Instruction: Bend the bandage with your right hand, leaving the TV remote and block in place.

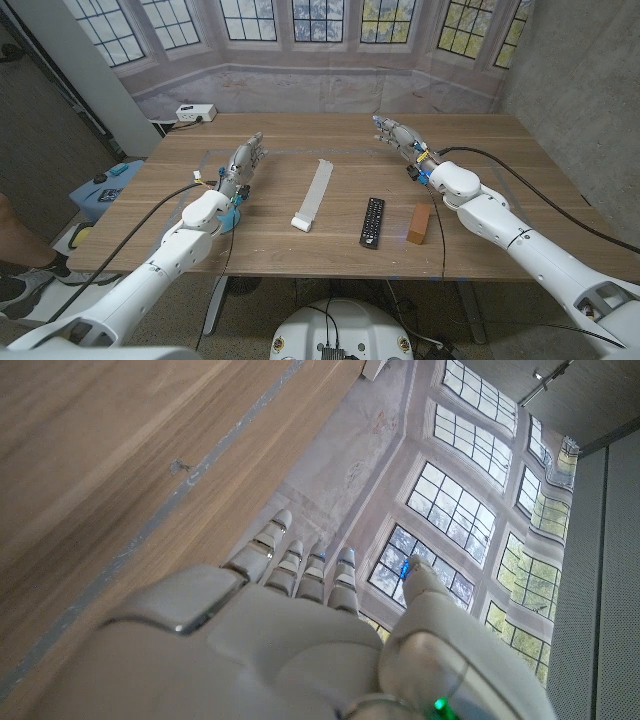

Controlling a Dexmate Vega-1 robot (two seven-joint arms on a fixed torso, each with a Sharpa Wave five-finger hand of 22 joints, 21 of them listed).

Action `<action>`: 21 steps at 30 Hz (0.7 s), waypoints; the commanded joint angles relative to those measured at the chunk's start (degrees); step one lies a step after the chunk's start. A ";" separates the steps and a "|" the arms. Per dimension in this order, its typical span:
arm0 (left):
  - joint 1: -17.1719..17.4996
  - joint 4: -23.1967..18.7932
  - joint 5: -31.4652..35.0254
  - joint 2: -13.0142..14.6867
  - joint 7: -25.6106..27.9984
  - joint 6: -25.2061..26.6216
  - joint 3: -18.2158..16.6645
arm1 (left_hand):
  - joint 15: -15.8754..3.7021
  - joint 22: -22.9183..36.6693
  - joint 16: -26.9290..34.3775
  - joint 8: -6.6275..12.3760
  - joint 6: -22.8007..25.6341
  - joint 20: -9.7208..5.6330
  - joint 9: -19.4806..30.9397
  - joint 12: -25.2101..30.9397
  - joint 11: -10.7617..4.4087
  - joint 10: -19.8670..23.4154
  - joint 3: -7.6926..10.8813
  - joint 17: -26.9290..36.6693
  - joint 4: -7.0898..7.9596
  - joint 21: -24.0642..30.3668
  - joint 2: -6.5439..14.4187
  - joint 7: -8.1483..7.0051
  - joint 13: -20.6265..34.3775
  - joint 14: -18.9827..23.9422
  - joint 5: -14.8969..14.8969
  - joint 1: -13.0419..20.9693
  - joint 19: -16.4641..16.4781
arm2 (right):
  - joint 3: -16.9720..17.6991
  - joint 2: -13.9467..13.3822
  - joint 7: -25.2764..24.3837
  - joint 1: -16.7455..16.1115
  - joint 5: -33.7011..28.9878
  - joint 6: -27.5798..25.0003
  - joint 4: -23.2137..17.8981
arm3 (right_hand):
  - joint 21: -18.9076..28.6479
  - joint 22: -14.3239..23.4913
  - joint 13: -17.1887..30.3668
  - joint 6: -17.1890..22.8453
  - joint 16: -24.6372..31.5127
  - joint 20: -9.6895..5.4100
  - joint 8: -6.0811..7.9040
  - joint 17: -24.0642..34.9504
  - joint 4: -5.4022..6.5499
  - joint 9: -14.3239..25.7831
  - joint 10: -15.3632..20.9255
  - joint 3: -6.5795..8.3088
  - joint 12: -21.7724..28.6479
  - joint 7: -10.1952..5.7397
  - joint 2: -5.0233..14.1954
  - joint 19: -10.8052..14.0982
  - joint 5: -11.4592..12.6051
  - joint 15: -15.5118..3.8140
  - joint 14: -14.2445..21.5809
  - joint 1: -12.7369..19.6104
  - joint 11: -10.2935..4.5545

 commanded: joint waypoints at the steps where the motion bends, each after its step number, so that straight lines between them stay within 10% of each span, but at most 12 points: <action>1: 1.08 -1.44 0.34 0.08 1.02 0.26 0.09 | 0.23 0.05 0.28 0.37 -0.04 0.11 0.26 0.31 0.11 0.05 0.16 0.05 -0.32 -0.26 -0.22 0.33 0.20 -0.29 -0.13 0.82 0.29 | -1.73 -1.35 0.89 2.21 -3.68 -2.33 -1.49 | 0.09 0.24 0.20 0.68 0.55 -1.41 0.44 -0.03 -0.40 0.22 0.77 -0.10 0.32 -0.10 -0.23 0.29 0.06 -1.85 0.46 0.80 -0.18; 21: 3.56 -4.51 1.23 0.38 3.99 0.57 -0.20 | 0.18 0.04 0.26 0.42 0.18 0.12 0.25 0.26 0.09 0.09 0.36 0.05 -0.98 -0.67 -0.21 0.27 0.19 -0.33 -0.06 1.37 0.43 | -5.74 -2.47 0.07 6.73 -14.39 -6.05 -2.94 | 0.03 0.23 0.18 1.42 0.52 -1.59 0.48 -0.17 -1.49 0.21 2.05 0.22 0.47 -0.65 -0.29 0.70 -0.02 -2.24 1.02 1.94 -1.59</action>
